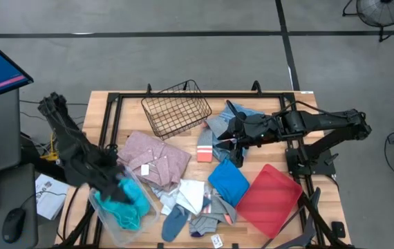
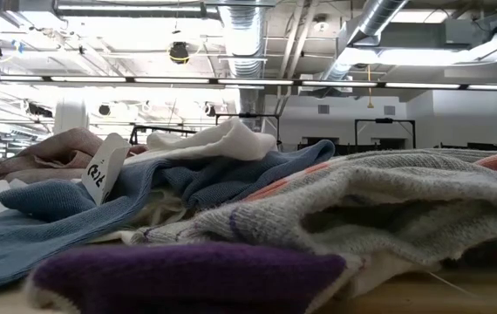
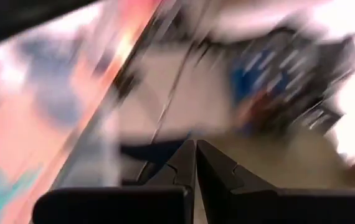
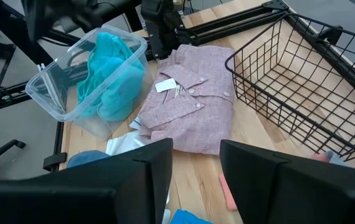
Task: Pick & Place Cloths
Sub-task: Put the blue shorts into the transparent bin
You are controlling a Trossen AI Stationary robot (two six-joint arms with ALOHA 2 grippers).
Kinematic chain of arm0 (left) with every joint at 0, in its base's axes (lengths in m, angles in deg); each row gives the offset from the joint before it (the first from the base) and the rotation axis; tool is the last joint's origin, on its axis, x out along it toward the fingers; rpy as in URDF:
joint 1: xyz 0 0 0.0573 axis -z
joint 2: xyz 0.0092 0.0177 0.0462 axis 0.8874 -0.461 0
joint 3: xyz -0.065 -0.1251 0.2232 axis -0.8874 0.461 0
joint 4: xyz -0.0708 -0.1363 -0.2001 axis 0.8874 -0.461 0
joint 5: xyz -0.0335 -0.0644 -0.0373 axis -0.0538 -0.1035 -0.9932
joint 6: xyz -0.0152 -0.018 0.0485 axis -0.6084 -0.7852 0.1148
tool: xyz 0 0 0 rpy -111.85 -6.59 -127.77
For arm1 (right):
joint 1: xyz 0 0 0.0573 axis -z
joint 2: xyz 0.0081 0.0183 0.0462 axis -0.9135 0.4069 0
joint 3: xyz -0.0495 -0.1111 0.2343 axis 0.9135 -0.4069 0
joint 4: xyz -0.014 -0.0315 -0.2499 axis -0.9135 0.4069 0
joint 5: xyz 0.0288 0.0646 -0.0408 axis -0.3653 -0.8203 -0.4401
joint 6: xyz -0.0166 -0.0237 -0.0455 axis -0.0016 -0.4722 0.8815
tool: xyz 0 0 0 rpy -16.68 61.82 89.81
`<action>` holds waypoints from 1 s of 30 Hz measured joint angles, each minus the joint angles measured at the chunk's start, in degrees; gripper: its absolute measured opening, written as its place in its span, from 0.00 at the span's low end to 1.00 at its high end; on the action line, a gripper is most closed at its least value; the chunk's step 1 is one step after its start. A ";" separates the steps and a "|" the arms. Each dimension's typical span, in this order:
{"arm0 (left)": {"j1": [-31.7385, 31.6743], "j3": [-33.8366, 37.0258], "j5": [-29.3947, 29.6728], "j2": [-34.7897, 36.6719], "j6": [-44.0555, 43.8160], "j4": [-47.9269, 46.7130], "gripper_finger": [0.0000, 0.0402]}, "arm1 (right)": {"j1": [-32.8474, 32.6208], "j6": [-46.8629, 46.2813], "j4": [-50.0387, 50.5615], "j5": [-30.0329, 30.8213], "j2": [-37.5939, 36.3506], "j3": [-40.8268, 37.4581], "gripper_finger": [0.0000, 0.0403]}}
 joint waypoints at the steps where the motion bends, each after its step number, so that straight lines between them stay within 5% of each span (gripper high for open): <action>1: 0.00 0.00 5.01 1.17 2.03 2.02 0.00 | 0.00 0.00 0.00 0.00 0.00 0.00 0.33; 8: -1.00 -0.04 36.45 3.25 24.04 15.87 0.00 | -0.34 -0.45 -0.13 0.00 0.00 0.00 0.33; 11: -3.38 -0.04 41.03 2.74 25.86 15.87 0.01 | -0.96 -1.51 -0.13 -0.03 0.00 0.00 0.33; 16: -8.73 -0.04 34.85 -0.33 36.40 23.84 0.09 | -2.10 -3.72 0.56 -0.17 0.00 0.00 0.33; 22: -14.43 -0.04 17.61 -6.07 57.58 46.14 0.28 | -4.76 -10.66 8.03 -0.15 0.00 0.00 0.33; 30: -16.26 -0.04 10.69 -7.97 59.51 43.86 0.55 | -7.31 -23.91 17.24 3.02 1.34 -3.45 0.51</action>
